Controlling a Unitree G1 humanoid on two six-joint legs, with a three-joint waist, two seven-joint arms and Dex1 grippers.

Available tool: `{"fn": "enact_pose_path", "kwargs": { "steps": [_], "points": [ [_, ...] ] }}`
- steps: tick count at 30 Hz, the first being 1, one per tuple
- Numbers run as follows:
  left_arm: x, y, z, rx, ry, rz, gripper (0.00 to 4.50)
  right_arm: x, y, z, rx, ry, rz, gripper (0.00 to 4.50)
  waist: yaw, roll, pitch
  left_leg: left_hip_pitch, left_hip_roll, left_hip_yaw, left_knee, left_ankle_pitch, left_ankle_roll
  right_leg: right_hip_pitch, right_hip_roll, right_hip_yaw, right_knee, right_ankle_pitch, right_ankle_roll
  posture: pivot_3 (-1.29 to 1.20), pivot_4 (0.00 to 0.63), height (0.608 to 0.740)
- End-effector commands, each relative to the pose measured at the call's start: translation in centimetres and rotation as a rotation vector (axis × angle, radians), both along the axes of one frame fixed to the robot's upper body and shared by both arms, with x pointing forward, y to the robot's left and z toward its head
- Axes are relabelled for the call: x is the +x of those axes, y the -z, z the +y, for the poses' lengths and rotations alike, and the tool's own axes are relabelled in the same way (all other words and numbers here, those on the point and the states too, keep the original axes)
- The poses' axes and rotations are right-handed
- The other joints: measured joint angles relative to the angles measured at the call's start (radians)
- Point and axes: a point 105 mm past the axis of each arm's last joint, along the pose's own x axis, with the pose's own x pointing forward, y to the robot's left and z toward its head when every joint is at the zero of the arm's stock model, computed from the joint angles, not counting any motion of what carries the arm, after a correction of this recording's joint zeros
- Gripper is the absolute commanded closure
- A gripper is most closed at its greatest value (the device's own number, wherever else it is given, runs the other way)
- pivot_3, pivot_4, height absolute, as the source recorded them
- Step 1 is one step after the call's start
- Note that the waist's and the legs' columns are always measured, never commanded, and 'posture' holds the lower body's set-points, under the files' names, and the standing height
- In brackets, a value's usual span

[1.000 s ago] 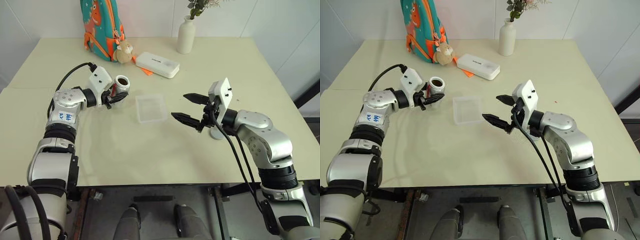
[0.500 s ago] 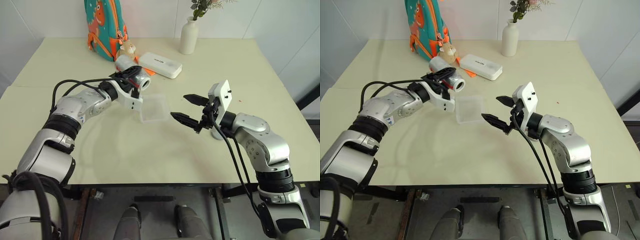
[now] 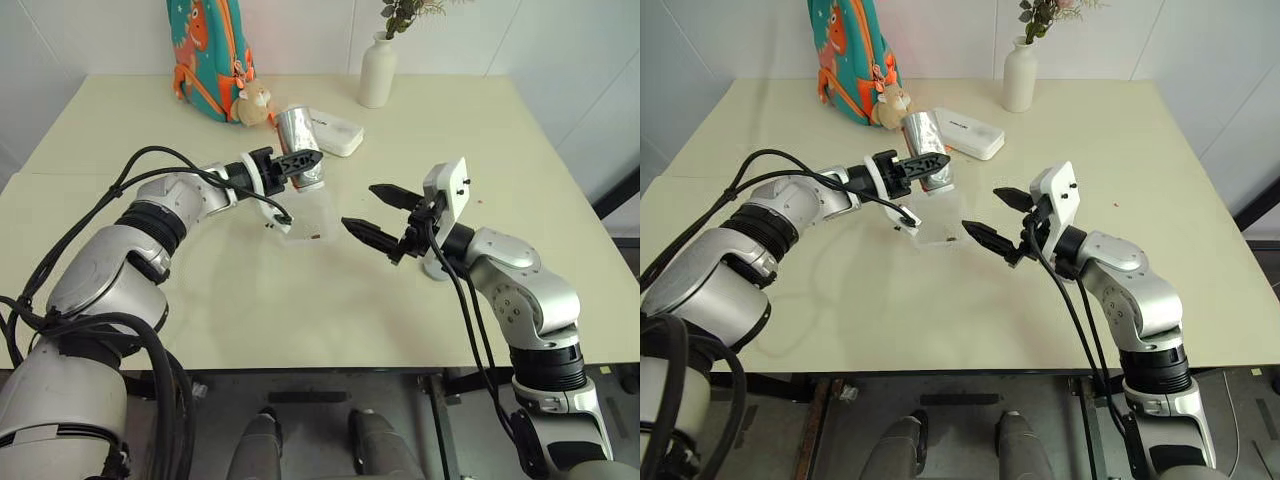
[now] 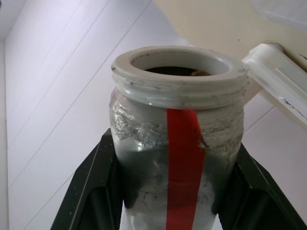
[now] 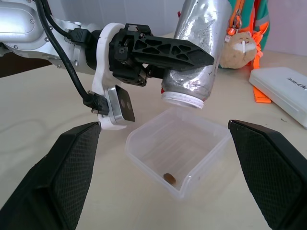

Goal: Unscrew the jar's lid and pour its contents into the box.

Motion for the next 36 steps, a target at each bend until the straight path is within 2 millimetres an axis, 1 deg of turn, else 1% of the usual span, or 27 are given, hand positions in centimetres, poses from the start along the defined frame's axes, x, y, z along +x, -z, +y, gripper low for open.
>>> {"fn": "enact_pose_path", "kwargs": {
  "steps": [1,6,9,10,11,12,13,14,16,19,20,22,24,27,30,31,34,36],
  "points": [
    [-0.2,-2.5,-0.1,-0.031,0.019,-0.055,2.51,-0.5,-1.4,-0.6,0.044,0.016,-0.051,0.03,0.001,0.0,0.0,0.0,0.0,0.0,0.0,0.0,0.0,0.0,0.0,0.0,0.0,0.0,0.0,0.0,0.15,0.74],
    [-0.5,-2.5,0.1,-0.107,0.036,0.016,2.51,-0.7,-1.4,-0.6,0.049,0.018,-0.052,0.03,-0.001,0.0,0.0,0.0,0.0,0.0,0.0,0.0,0.0,0.0,0.0,0.0,0.0,0.0,0.0,0.0,0.15,0.74],
    [-0.7,-2.6,1.1,-0.198,0.022,0.118,2.51,-0.9,-1.2,-0.6,0.048,0.018,-0.047,0.03,-0.003,0.0,0.0,0.0,0.0,0.0,0.0,0.0,0.0,0.0,0.0,0.0,0.001,0.0,0.0,0.0,0.15,0.74],
    [-0.6,-2.9,1.7,-0.226,0.001,0.125,2.51,-0.9,-1.1,-0.6,0.048,0.018,-0.045,0.03,-0.004,0.0,0.0,0.0,0.0,0.0,0.0,0.0,0.0,0.0,0.0,0.0,0.001,0.0,0.0,0.0,0.15,0.74],
    [-0.5,-3.4,2.3,-0.292,-0.018,0.157,2.51,-1.0,-1.1,-0.6,0.047,0.017,-0.043,0.03,-0.004,0.0,0.0,0.0,0.0,0.0,0.0,0.0,0.0,0.0,0.0,0.0,0.001,0.0,0.0,0.0,0.15,0.74],
    [-0.2,-4.0,3.3,-0.406,-0.062,0.212,2.51,-1.1,-1.0,-0.6,0.045,0.016,-0.041,0.03,-0.003,0.0,0.0,0.0,0.0,0.0,0.0,0.0,0.0,0.0,0.0,0.0,0.001,0.0,0.0,0.0,0.15,0.74],
    [0.0,-4.3,4.0,-0.484,-0.086,0.254,2.51,-1.1,-0.9,-0.6,0.044,0.016,-0.04,0.03,-0.002,0.0,0.0,0.001,0.0,0.0,0.0,0.0,0.0,0.0,0.0,0.0,0.001,0.0,0.0,0.0,0.15,0.74],
    [0.4,-4.6,5.3,-0.641,-0.133,0.356,2.51,-1.2,-0.9,-0.7,0.043,0.014,-0.038,0.03,-0.001,0.0,0.0,0.001,0.0,0.0,0.0,0.0,-0.001,0.0,0.0,0.0,0.001,0.0,0.0,0.0,0.15,0.74],
    [1.0,-4.7,7.2,-0.918,-0.176,0.556,2.51,-1.2,-0.8,-0.7,0.041,0.012,-0.035,0.03,-0.001,0.0,0.0,0.001,0.0,0.0,0.001,0.0,-0.001,0.0,0.0,0.0,0.002,0.0,0.0,0.0,0.15,0.74],
    [1.8,-3.4,9.0,-1.297,-0.175,0.919,2.51,-1.3,-0.7,-0.7,0.035,0.006,-0.032,0.03,-0.001,0.0,0.0,0.002,0.0,0.0,0.002,0.001,-0.001,0.001,0.0,0.0,0.003,0.0,-0.001,0.0,0.15,0.74],
    [2.0,-2.6,9.5,-1.405,-0.18,1.048,2.51,-1.4,-0.7,-0.7,0.029,0.003,-0.034,0.03,-0.001,0.0,0.0,0.002,0.0,0.0,0.002,0.001,-0.001,0.002,0.0,0.0,0.003,0.0,-0.001,0.0,0.15,0.74],
    [2.1,-2.0,10.6,-1.583,-0.138,1.192,2.51,-1.4,-0.6,-0.6,0.014,-0.002,-0.044,0.03,-0.002,0.0,0.0,0.002,0.0,0.0,0.003,0.001,0.0,0.002,0.0,-0.001,0.004,0.0,-0.001,0.0,0.15,0.74],
    [2.5,-0.8,12.2,-1.807,-0.133,1.345,2.51,-1.4,-0.6,-0.5,-0.006,-0.006,-0.056,0.03,-0.003,0.0,0.0,0.002,0.0,0.0,0.004,0.001,0.0,0.002,0.0,-0.001,0.005,0.0,-0.001,0.0,0.15,0.74],
    [2.3,0.2,14.8,-2.065,-0.084,1.422,2.51,-1.6,-0.3,-0.5,-0.039,-0.012,-0.07,0.03,-0.011,0.0,0.0,0.002,0.0,-0.001,0.005,0.001,0.0,0.002,0.0,-0.001,0.007,0.0,-0.001,0.0,0.15,0.74],
    [2.0,1.8,17.9,-2.28,-0.087,1.38,2.51,-1.6,0.0,-0.5,-0.058,-0.014,-0.077,0.03,-0.02,0.0,0.0,0.003,0.0,-0.002,0.005,0.001,0.0,0.002,0.0,-0.001,0.008,0.0,-0.001,0.0,0.15,0.74],
    [1.8,2.1,18.9,-2.304,-0.101,1.328,2.51,-1.7,0.1,-0.6,-0.064,-0.015,-0.078,0.03,-0.025,0.0,0.0,0.003,0.0,-0.002,0.005,0.001,0.0,0.002,0.0,-0.001,0.008,0.0,-0.001,0.0,0.15,0.74],
    [0.7,2.7,21.6,-2.384,-0.036,1.201,2.51,-1.7,0.4,-0.6,-0.091,-0.017,-0.089,0.03,-0.03,0.0,0.0,0.003,0.0,-0.002,0.006,0.001,0.0,0.002,0.0,-0.001,0.009,0.0,0.0,0.0,0.15,0.74],
    [0.1,3.8,23.0,-2.456,-0.051,1.146,2.51,-1.7,0.7,-0.7,-0.111,-0.014,-0.095,0.03,-0.029,0.0,0.0,0.004,0.0,-0.002,0.006,0.001,0.0,0.003,0.0,-0.001,0.009,0.0,0.0,0.0,0.15,0.74]
  ]
}}
